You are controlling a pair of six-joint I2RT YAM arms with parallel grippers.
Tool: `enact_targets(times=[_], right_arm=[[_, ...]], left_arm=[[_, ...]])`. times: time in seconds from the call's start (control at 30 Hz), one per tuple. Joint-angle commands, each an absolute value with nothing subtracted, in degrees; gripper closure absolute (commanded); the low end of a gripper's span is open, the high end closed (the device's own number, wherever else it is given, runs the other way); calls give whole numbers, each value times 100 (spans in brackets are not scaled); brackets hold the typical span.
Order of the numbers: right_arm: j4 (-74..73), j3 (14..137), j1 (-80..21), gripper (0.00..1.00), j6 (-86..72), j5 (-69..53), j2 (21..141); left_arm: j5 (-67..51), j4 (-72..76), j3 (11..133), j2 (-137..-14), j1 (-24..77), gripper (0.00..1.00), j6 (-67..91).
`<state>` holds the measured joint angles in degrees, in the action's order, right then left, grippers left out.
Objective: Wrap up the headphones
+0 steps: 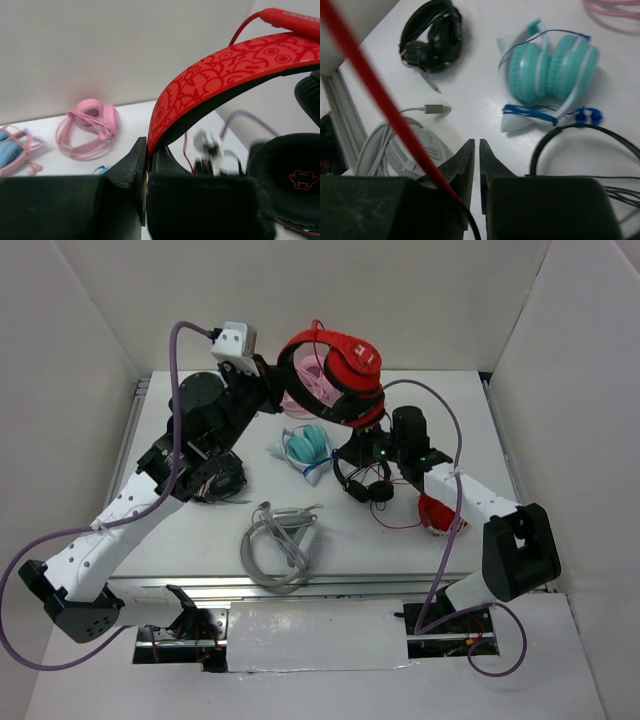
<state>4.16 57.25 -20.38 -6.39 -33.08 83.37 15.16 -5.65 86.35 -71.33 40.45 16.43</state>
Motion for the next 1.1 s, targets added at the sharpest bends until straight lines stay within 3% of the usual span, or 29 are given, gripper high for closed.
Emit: enact_targets(times=[0.0,0.13,0.43,0.5,0.57,0.87,1.07], right_arm=[[2186,5248,-2293,83,-975,-4259,8182],[2619,5097,-2592,73,-783,-4798,8463],[2137,5187,-2944,74,-159,-5248,8895],[2144,4993,-2997,79,-141,-5125,8658],[2363,4563,-3041,100,-281,-4826,8300],[1952,3463,-3155,100,-993,-2078,6444],[1214,3278,-3137,100,-941,-1749,5731]], left_arm=[[2679,-544,9559,-7486,4043,100,2180],[2848,-1027,10405,-7945,4043,100,1996],[3392,-1573,11707,-8341,4043,100,1530],[3655,-1573,11803,-8332,4034,100,1433],[3840,-1547,11812,-8332,4043,100,1284],[4500,-1713,11681,-8437,3964,100,1212],[5158,-1854,11566,-8639,3946,100,1406]])
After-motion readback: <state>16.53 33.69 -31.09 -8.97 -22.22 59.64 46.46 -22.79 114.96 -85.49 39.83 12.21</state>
